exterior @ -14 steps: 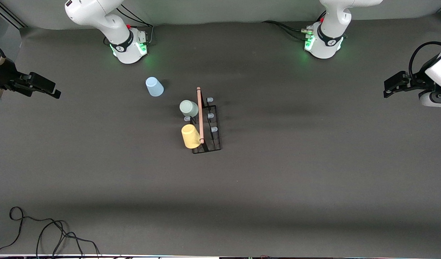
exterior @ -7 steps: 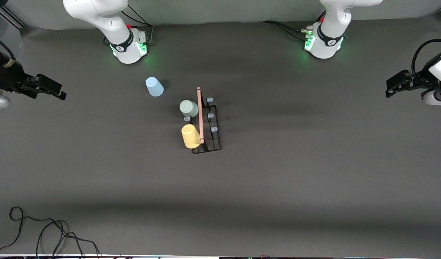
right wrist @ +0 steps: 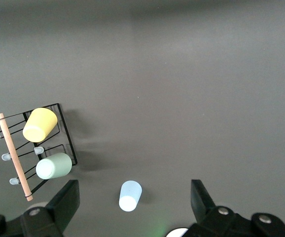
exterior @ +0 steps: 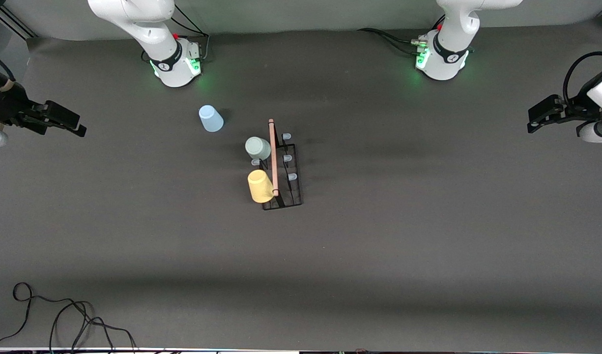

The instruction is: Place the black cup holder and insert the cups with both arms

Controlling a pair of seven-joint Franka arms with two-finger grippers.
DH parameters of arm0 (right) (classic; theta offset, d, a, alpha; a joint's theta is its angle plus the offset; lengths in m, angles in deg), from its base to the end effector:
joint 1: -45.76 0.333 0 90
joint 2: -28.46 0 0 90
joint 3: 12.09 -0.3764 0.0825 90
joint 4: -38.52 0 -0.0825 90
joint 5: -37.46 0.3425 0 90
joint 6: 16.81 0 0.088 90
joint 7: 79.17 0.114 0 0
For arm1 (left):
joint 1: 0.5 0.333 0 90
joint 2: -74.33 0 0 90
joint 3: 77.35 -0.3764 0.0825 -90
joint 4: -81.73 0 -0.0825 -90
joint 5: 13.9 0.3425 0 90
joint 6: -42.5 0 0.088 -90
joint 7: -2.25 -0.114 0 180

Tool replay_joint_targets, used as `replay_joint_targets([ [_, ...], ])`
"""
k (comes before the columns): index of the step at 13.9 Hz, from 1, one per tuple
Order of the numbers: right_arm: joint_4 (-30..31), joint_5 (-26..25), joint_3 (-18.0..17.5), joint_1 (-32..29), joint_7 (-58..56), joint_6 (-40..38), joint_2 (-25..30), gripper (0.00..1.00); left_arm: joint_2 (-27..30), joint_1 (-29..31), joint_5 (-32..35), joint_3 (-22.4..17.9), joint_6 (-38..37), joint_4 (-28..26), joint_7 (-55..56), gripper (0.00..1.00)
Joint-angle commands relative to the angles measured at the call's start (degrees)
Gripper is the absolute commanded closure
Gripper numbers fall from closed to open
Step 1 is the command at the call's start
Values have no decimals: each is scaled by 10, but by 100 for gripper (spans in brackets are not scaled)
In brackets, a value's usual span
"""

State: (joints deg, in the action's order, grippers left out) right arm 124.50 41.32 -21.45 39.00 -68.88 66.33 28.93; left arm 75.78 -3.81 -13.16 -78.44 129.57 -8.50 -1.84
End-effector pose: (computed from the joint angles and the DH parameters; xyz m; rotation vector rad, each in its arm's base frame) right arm 0.4967 0.0314 0.7018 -3.0738 0.1964 0.0748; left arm 0.4979 -0.0176 0.6846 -3.1246 0.1715 0.0470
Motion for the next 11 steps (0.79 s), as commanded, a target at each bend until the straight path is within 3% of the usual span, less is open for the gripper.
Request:
replay_joint_targets([
  [1, -9, -9, -24, -25, -11, -7, -2, 0, 1, -4, 0, 0, -16, 9, 6, 0],
  [4, -12, -10, -65, -62, -11, -18, 0, 0, 1, -5, 0, 0, -16, 8, 7, 0],
  [7, -12, -17, -66, -62, -11, -22, 0, 0, 1, -5, 1, 0, -16, 8, 7, 0],
  [11, -7, -70, -66, -56, -16, -14, -10, 0, 1, -5, 1, 0, -16, 8, 7, 0],
])
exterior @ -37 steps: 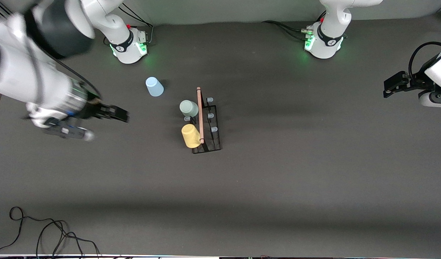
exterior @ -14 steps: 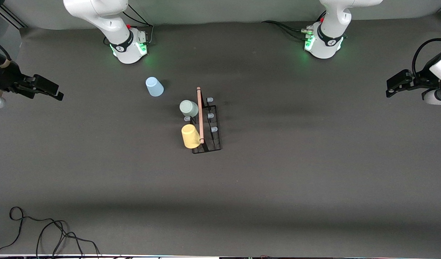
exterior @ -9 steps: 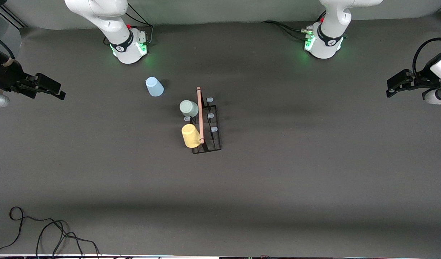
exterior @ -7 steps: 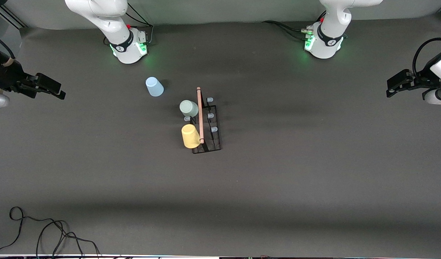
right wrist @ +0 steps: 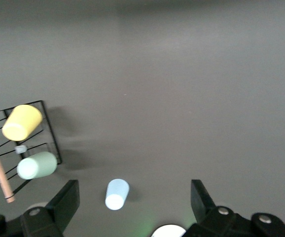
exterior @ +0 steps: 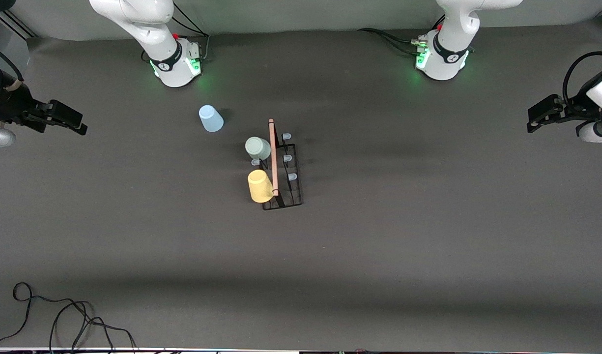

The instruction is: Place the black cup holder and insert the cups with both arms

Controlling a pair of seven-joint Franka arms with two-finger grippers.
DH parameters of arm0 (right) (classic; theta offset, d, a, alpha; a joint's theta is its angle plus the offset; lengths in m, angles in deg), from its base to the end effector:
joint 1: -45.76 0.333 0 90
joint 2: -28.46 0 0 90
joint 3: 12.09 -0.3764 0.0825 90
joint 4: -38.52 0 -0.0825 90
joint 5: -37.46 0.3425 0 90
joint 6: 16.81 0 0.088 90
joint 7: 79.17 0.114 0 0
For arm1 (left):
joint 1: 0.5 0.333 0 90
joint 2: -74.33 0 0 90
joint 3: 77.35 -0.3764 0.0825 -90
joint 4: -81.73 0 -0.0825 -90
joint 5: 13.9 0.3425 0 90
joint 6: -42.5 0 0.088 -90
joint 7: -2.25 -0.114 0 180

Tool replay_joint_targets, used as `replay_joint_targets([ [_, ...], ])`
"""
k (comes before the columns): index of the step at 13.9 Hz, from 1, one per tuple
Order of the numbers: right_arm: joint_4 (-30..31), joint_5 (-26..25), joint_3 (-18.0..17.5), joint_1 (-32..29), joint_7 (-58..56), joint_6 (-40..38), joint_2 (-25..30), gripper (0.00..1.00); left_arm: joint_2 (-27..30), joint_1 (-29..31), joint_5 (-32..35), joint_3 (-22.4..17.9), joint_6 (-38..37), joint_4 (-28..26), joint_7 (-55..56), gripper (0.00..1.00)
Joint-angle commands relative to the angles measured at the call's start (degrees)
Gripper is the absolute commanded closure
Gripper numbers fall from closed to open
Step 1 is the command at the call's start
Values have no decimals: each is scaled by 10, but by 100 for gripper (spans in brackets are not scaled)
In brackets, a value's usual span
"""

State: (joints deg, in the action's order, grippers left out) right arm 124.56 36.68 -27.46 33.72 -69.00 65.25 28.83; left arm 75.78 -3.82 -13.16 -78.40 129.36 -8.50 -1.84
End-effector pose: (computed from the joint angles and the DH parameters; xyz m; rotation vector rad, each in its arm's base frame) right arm 0.4953 0.0277 0.6986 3.1119 -0.1883 -0.0951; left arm 0.4974 -0.0180 0.6843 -3.1245 0.1728 0.0527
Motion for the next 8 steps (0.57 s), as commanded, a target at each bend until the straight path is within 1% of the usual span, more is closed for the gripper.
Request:
replay_joint_targets([
  [1, -7, -23, -5, -4, -14, -1, -8, 0, 1, -5, 1, -1, -14, 8, 14, 0],
  [7, -10, -15, 3, -4, -12, 15, -12, 0, 0, -5, 3, 1, -13, 8, 26, 0],
  [8, -10, -15, 10, -4, -13, 16, -15, 0, 0, -5, 3, 1, -13, 8, 26, 0],
])
